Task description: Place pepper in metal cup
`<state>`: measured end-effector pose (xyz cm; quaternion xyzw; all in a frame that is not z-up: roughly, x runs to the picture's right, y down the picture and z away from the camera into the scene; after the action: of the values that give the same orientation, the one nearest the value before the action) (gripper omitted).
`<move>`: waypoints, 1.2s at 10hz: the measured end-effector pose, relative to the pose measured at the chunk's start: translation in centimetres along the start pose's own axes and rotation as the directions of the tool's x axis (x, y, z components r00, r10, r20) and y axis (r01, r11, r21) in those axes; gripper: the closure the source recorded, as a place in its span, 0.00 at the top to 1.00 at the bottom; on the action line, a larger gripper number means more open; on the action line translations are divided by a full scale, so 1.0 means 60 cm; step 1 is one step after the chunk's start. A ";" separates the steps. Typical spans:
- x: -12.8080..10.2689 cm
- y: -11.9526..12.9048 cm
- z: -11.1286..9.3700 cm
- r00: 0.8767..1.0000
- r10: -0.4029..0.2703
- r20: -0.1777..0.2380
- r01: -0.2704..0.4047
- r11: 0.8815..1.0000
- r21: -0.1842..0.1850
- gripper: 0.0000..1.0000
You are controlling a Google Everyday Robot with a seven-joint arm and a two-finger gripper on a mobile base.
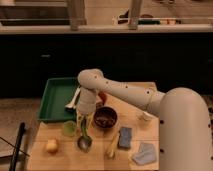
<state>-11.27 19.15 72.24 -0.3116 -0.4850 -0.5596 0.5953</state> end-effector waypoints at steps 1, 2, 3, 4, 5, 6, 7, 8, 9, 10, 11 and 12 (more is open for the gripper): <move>-0.012 0.001 0.001 1.000 0.005 0.016 -0.005 1.000 -0.008 0.00; -0.019 0.001 0.001 1.000 0.008 0.026 -0.007 1.000 -0.013 0.00; -0.027 0.001 0.001 0.999 0.011 0.039 -0.011 1.000 -0.020 0.00; -0.037 0.001 -0.001 0.998 0.016 0.059 -0.014 0.999 -0.030 0.00; -0.044 0.002 -0.002 0.997 0.018 0.075 -0.015 0.999 -0.038 0.00; -0.052 0.001 -0.002 0.995 0.018 0.098 -0.013 0.999 -0.050 0.00; -0.060 -0.002 -0.002 0.992 0.017 0.124 -0.009 0.998 -0.064 0.00; -0.071 -0.004 0.000 0.988 0.015 0.155 -0.003 0.997 -0.080 0.00; -0.078 -0.004 0.003 0.983 0.017 0.180 0.000 0.996 -0.090 0.00; -0.086 -0.006 0.007 0.978 0.018 0.206 0.003 0.995 -0.098 0.00; -0.095 -0.004 0.012 0.973 0.022 0.231 0.002 0.994 -0.105 0.00; -0.105 -0.001 0.018 0.966 0.029 0.258 0.000 0.994 -0.109 0.00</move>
<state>-10.97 22.43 66.77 -0.4174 -0.5255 -0.5350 0.5131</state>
